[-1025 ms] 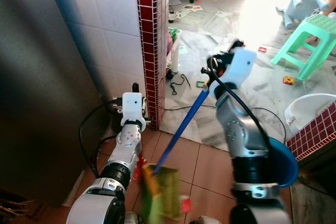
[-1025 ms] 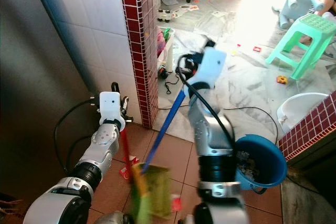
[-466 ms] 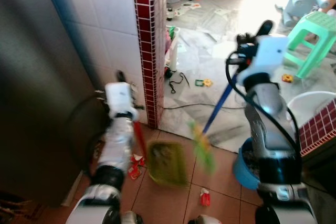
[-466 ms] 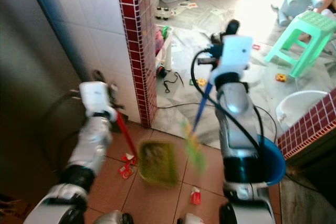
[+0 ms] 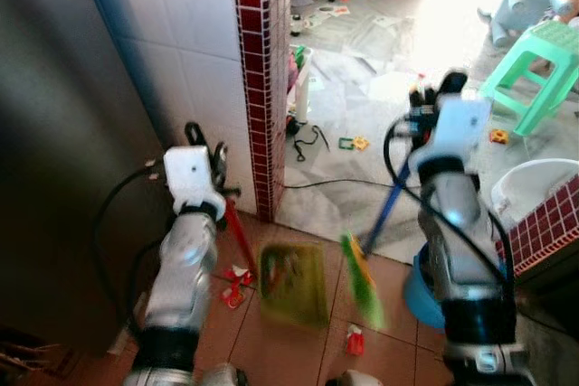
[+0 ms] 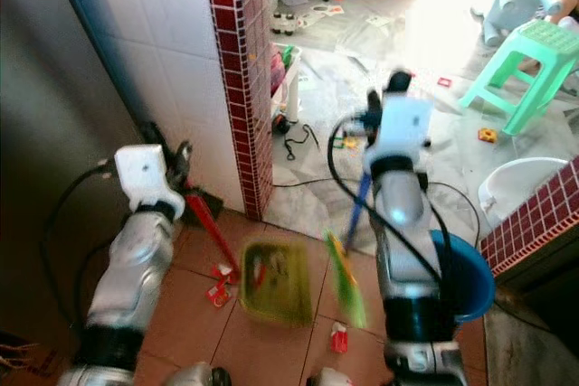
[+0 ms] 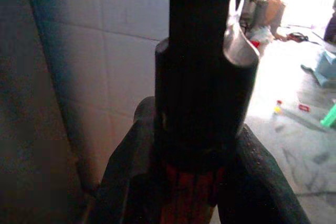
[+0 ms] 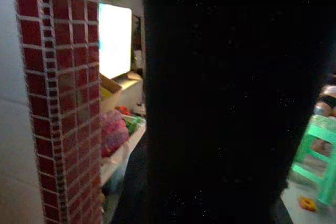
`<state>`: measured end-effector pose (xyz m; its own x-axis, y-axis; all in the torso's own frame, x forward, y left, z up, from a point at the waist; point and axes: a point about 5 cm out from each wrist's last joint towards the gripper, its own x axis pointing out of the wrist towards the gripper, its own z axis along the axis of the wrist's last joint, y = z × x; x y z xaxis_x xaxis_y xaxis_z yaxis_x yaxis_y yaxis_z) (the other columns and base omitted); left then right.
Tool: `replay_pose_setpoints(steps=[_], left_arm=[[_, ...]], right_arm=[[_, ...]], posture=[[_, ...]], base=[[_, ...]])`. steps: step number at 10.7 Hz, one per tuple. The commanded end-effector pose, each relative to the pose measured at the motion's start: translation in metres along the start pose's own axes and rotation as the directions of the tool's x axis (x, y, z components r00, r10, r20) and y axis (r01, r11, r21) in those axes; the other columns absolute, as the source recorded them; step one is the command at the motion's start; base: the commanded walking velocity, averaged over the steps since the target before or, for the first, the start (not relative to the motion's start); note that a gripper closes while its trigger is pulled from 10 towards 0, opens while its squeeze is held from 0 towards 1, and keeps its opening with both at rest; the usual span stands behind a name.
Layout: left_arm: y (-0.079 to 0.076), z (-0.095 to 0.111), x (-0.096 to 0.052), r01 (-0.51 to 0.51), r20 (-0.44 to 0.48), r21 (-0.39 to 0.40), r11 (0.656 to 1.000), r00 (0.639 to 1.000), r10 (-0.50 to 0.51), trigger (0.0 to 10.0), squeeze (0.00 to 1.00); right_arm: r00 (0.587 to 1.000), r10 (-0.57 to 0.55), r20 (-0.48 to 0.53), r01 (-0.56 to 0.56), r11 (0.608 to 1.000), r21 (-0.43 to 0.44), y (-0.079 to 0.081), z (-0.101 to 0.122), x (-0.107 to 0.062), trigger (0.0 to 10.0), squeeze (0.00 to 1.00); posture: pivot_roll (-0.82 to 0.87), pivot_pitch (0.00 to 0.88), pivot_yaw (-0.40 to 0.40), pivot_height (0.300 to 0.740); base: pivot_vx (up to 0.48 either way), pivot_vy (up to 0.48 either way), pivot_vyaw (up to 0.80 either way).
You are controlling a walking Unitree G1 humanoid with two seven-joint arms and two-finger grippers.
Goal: Sweep floor
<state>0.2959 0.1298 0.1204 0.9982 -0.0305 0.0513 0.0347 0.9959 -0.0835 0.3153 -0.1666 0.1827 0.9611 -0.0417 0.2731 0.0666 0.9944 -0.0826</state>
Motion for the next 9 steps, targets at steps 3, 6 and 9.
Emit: replay_pose_setpoints(steps=[3,6,9], left_arm=[[0.003,0.024,-0.008,0.04,0.056,0.009,0.999,0.998,-0.04,10.0,0.0],[-0.007,0.029,-0.01,0.094,0.04,-0.009,0.996,0.995,-0.094,10.0,0.0],[-0.006,0.032,-0.01,0.096,0.03,-0.018,0.995,0.995,-0.095,10.0,0.0]], right_arm=[[0.998,-0.057,-0.013,0.057,0.998,0.021,-0.005,-0.005,-0.004,10.0,0.0],[0.997,-0.073,-0.02,0.073,0.997,0.013,-0.009,-0.007,-0.004,10.0,0.0],[0.997,-0.075,-0.028,0.076,0.997,0.018,-0.009,-0.009,-0.003,10.0,0.0]], posture=[[-0.07,0.0,0.026,0.74],[-0.08,0.0,0.034,0.74],[-0.08,0.0,0.034,0.74]], base=[[0.0,0.0,0.0],[0.0,0.0,-0.77],[0.0,0.0,-0.8]])
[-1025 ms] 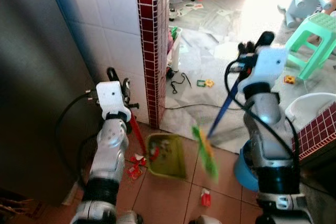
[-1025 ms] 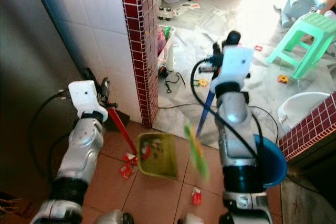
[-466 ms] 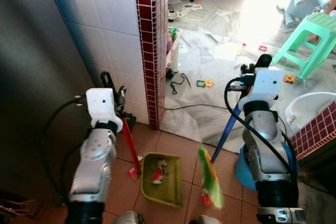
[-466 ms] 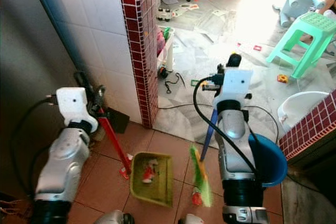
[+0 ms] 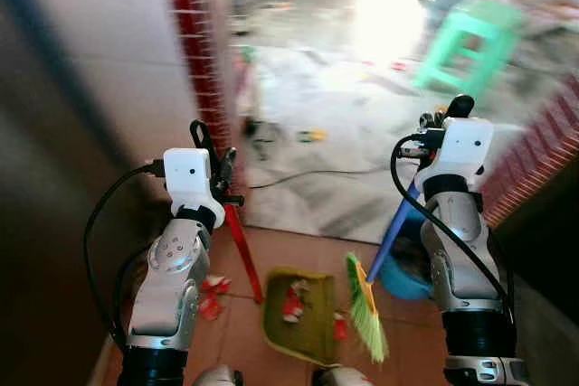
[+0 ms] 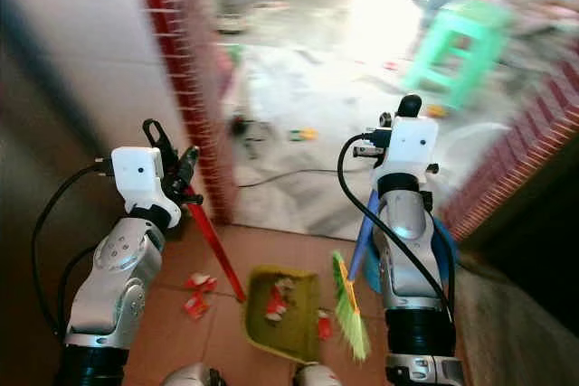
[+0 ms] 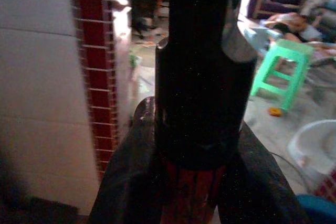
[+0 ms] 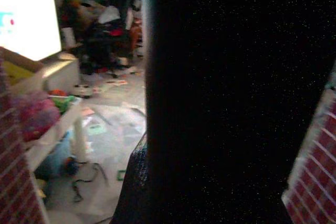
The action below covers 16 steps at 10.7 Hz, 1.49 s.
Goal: Sweep floor
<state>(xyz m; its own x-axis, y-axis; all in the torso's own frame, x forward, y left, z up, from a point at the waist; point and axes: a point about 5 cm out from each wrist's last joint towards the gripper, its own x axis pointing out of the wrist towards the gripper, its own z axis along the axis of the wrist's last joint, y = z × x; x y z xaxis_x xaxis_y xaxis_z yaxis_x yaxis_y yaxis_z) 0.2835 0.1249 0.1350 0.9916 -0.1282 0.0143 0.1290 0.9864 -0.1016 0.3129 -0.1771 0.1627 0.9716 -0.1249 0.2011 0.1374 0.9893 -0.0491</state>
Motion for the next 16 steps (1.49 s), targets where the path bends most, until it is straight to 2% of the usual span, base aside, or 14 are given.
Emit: replay_pose_setpoints(steps=[1,4,6,11,15,16], left_arm=[[0.001,0.017,0.0,-0.001,0.07,0.003,1.0,0.998,0.001,10.0,0.0],[0.001,0.016,-0.001,0.007,0.059,-0.001,1.0,0.998,-0.007,10.0,0.0],[0.007,0.013,-0.003,-0.004,0.045,0.01,1.0,0.999,0.004,10.0,0.0],[0.007,0.014,-0.002,-0.011,0.039,0.002,1.0,0.999,0.01,10.0,0.0],[0.007,0.014,-0.001,-0.009,0.038,-0.004,1.0,0.999,0.01,10.0,0.0],[0.007,0.014,0.0,-0.008,0.039,-0.004,1.0,0.999,0.008,10.0,0.0]], right_arm=[[0.999,0.004,0.053,-0.005,1.0,0.007,0.001,0.011,0.003,10.0,0.0],[0.999,0.006,0.038,-0.006,1.0,0.004,-0.002,0.005,0.001,10.0,0.0],[1.0,-0.002,-0.001,0.002,1.0,0.006,-0.005,-0.006,-0.003,10.0,0.0],[1.0,0.005,0.005,-0.005,1.0,0.007,-0.004,-0.006,-0.001,10.0,0.0],[1.0,0.009,0.001,-0.009,1.0,0.008,-0.003,-0.008,0.0,10.0,0.0],[1.0,0.01,0.002,-0.01,1.0,0.008,-0.003,-0.008,0.001,10.0,0.0]], posture=[[-0.08,0.0,0.034,0.74],[-0.07,0.0,0.034,0.74],[-0.07,0.0,0.033,0.74],[-0.07,0.0,0.03,0.74],[-0.07,0.0,0.029,0.74],[-0.07,0.0,0.03,0.74]], base=[[0.0,0.0,-0.8],[0.0,0.0,-0.16],[0.0,0.0,0.0],[-0.048,0.0,0.0],[-0.268,0.0,0.0],[0.266,0.0,0.0]])
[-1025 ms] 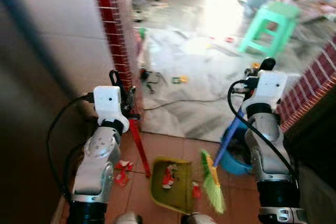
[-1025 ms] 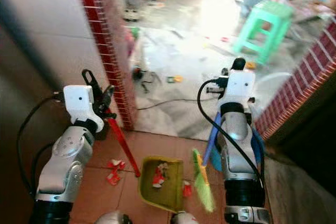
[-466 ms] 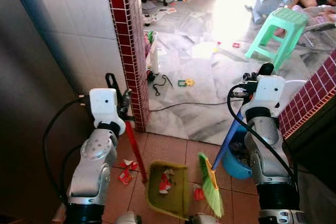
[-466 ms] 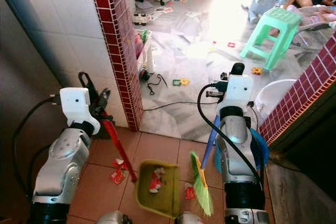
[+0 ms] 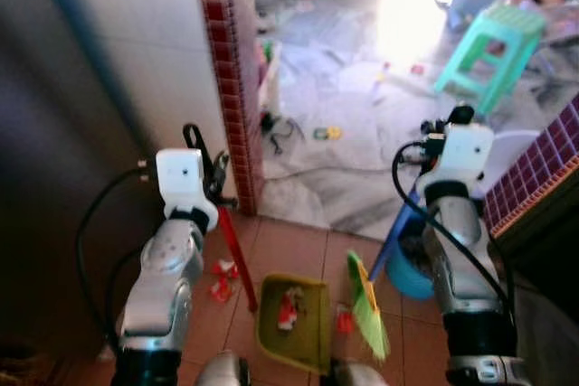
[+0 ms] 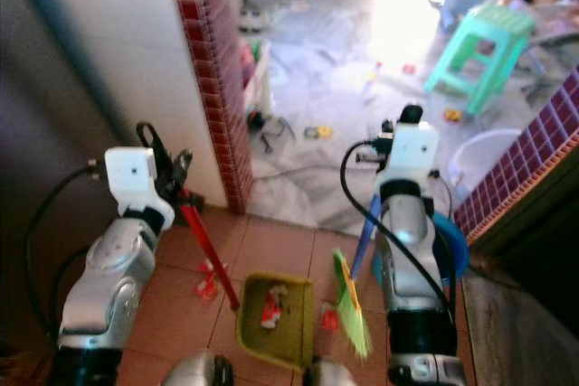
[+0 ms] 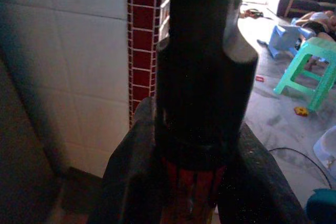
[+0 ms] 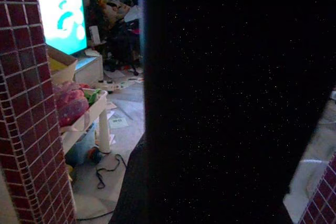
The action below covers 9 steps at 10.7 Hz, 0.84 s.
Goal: Sweep floor
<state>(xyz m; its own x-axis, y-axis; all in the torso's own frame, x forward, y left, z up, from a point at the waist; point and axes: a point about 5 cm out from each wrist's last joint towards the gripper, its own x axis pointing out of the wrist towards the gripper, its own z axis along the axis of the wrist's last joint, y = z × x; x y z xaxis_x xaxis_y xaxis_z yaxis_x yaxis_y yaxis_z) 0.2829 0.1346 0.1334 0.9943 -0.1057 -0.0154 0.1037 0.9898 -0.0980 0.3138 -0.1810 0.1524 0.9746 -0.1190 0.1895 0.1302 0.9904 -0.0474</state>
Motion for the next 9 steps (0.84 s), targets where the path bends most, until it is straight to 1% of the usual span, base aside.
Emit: replay_pose_setpoints(steps=[1,6,7,9], left_arm=[[-0.0022,0.0149,0.002,0.017,0.067,-0.007,1.0,0.998,-0.017,10.0,0.0],[-0.0008,0.0143,0.0018,0.015,0.06,-0.006,1.0,0.998,-0.015,10.0,0.0],[-0.0007,0.0146,0.0017,0.014,0.063,-0.01,1.0,0.998,-0.013,10.0,0.0],[0.0028,0.0176,0.0025,-0.016,0.08,-0.026,1.0,0.997,0.018,10.0,0.0]], right_arm=[[1.0,0.003,0.014,-0.004,1.0,0.005,0.0007,0.0024,0.0021,10.0,0.0],[1.0,0.002,-0.002,-0.002,1.0,0.006,0.0019,-0.0028,0.0,10.0,0.0],[1.0,0.0,-0.001,0.0,1.0,0.004,0.0014,-0.0028,0.0007,10.0,0.0],[1.0,-0.006,0.003,0.006,1.0,0.001,-0.0003,-0.002,0.0022,10.0,0.0]], posture=[[-0.07,0.0,0.031,0.74],[-0.07,0.0,0.033,0.74],[-0.06,0.0,0.031,0.74],[-0.06,0.0,0.03,0.74]], base=[[-0.375,0.0,0.0],[-0.321,0.0,0.0],[0.0,0.0,0.0],[0.0,0.0,-0.8]])
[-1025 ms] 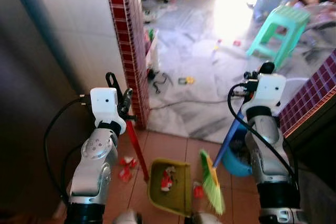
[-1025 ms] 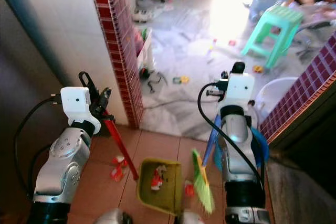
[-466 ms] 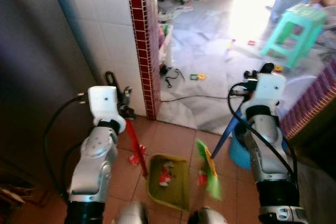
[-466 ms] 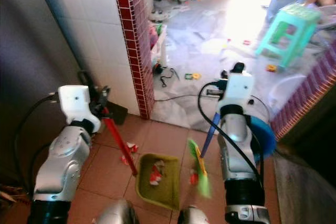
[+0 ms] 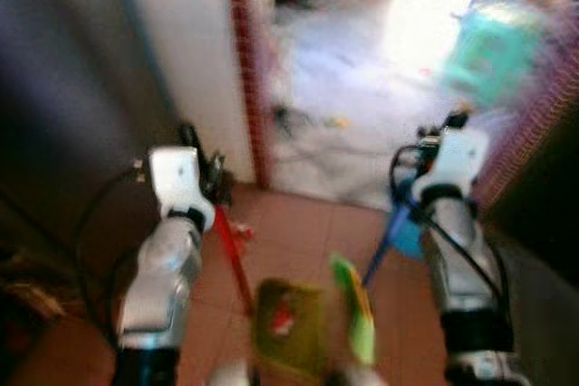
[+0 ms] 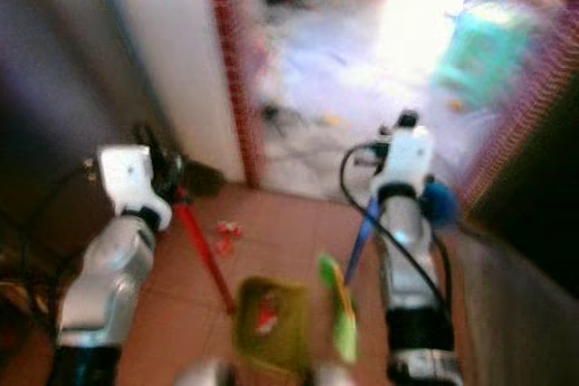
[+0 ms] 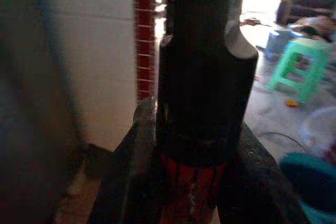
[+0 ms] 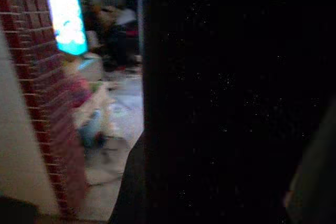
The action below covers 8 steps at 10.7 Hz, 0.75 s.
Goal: Sweep floor
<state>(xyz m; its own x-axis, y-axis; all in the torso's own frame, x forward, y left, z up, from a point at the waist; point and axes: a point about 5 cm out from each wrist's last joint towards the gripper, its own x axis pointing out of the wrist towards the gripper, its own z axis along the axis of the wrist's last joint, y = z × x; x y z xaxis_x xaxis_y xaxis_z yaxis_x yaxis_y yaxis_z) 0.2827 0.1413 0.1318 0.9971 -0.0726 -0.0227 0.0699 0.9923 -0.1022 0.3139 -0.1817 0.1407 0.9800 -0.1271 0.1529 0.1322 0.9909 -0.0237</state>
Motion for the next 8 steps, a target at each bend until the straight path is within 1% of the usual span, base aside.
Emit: replay_pose_setpoints(steps=[1,2,3,4,5,6,7,8], left_arm=[[-0.001,0.018,0.004,0.001,0.083,-0.036,0.999,0.997,0.002,10.0,0.0],[0.001,0.019,0.004,-0.016,0.081,-0.029,0.999,0.997,0.018,10.0,0.0],[0.0,0.02,0.005,0.009,0.089,-0.04,0.999,0.996,-0.006,10.0,0.0],[0.0,0.02,0.005,0.008,0.09,-0.06,0.998,0.996,-0.003,10.0,0.0],[0.004,0.019,0.003,0.018,0.097,-0.08,0.997,0.995,-0.01,10.0,0.0],[0.005,0.019,0.002,0.042,0.113,-0.053,0.998,0.993,-0.036,10.0,0.0],[0.007,0.019,0.002,0.026,0.118,-0.051,0.998,0.993,-0.019,10.0,0.0],[0.01,0.02,0.002,0.009,0.121,-0.062,0.998,0.993,-0.002,10.0,0.0]], right_arm=[[0.999,0.0,0.043,0.001,1.0,-0.022,0.001,0.011,0.005,10.0,0.0],[0.999,0.002,0.045,-0.001,1.0,-0.024,0.002,0.011,0.005,10.0,0.0],[0.999,0.003,0.045,-0.002,1.0,-0.025,0.001,0.011,0.005,10.0,0.0],[0.999,0.003,0.044,-0.002,1.0,-0.028,0.001,0.011,0.004,10.0,0.0],[0.999,0.004,0.045,-0.002,0.999,-0.032,0.001,0.011,0.004,10.0,0.0],[0.999,0.004,0.043,-0.003,0.999,-0.037,0.0,0.011,0.004,10.0,0.0],[0.999,0.006,0.041,-0.005,0.999,-0.036,-0.001,0.01,0.004,10.0,0.0],[0.999,0.011,0.039,-0.009,0.999,-0.033,0.0,0.01,0.004,10.0,0.0]], posture=[[-0.07,0.0,0.031,0.74],[-0.07,0.0,0.031,0.74],[-0.07,0.0,0.031,0.74],[-0.07,0.0,0.03,0.74],[-0.07,0.0,0.028,0.74],[-0.07,0.0,0.023,0.74],[-0.07,0.0,0.017,0.74],[-0.07,0.0,0.015,0.74]], base=[[0.0,0.0,-0.8],[0.0,0.0,-0.8],[0.0,0.0,-0.8],[0.0,0.0,-0.8],[0.0,0.0,-0.8],[0.0,0.0,-0.8],[0.0,0.0,-0.8],[0.0,0.0,0.0]])
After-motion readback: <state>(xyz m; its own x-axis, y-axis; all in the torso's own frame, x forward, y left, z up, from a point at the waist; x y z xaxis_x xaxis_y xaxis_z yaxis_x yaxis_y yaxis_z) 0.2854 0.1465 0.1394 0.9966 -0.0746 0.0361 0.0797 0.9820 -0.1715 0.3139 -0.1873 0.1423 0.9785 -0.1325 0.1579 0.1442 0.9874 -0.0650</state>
